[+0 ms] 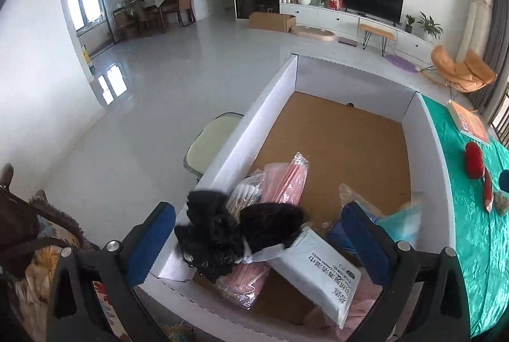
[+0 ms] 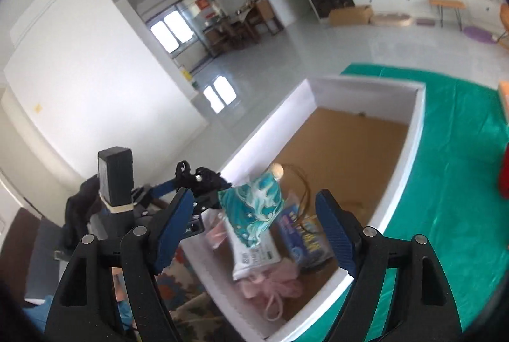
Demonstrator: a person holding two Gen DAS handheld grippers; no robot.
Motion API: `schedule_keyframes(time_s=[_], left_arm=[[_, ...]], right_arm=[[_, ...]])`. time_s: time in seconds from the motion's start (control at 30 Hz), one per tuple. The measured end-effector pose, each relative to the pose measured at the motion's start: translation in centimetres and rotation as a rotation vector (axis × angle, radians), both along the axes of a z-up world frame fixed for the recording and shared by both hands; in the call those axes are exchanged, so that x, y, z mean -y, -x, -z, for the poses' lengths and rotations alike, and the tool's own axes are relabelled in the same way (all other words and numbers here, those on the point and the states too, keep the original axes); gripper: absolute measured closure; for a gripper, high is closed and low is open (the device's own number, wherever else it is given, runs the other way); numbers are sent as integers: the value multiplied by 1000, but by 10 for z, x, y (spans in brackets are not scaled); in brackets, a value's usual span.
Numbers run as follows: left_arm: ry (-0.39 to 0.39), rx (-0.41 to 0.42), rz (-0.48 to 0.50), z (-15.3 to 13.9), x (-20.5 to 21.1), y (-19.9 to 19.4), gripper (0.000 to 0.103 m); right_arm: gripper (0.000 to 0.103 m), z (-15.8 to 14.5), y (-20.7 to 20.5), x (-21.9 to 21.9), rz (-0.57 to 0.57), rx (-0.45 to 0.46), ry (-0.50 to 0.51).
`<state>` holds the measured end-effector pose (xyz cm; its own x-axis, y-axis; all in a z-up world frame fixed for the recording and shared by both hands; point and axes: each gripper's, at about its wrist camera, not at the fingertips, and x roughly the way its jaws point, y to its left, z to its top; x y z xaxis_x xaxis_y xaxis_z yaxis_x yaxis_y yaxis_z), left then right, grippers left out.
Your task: Organize soft objects
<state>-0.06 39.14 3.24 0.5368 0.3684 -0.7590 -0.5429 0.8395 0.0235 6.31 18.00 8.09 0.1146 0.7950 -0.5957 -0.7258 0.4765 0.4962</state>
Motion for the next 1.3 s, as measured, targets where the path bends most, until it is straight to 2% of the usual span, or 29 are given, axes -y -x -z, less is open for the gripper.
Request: schedule_keyframes(time_s=[0.1, 0.2, 0.33, 0.43, 0.5, 0.57, 0.7, 0.77, 0.83, 0.97, 1.07, 1.17, 1.2, 1.23, 1.3], left_arm=[[9, 27, -6, 5, 4, -2, 0], [28, 97, 41, -4, 24, -11, 0], [58, 196, 196, -21, 81, -32, 0], [115, 241, 338, -26, 140, -54, 0], [167, 232, 439, -19, 184, -65, 0], [204, 182, 536, -5, 232, -81, 0], [236, 74, 654, 37, 315, -103, 0], [221, 30, 671, 56, 339, -115, 0], [180, -8, 676, 73, 352, -133, 0], [95, -68, 637, 106, 351, -170, 0], [103, -78, 599, 125, 344, -189, 0], [144, -93, 567, 146, 336, -192, 0], [91, -50, 576, 149, 338, -186, 0], [58, -79, 587, 153, 341, -185, 0], [50, -81, 603, 153, 344, -184, 0]], right_arm=[[22, 19, 1, 27, 86, 90, 74], [22, 44, -11, 73, 214, 174, 165], [22, 96, -26, 152, 434, 274, 352], [22, 141, -32, 212, 577, 262, 491], [22, 155, -33, 251, 651, 225, 517], [22, 167, -33, 283, 719, 201, 526], [22, 181, -32, 331, 843, 172, 539], [22, 185, -32, 347, 884, 143, 539], [22, 182, -31, 357, 899, 125, 482], [21, 183, -35, 361, 899, 115, 472], [20, 185, -37, 354, 893, 123, 512], [19, 187, -37, 350, 889, 129, 528], [19, 186, -36, 352, 889, 127, 520], [19, 186, -36, 352, 890, 127, 516], [19, 187, -35, 352, 888, 128, 517]])
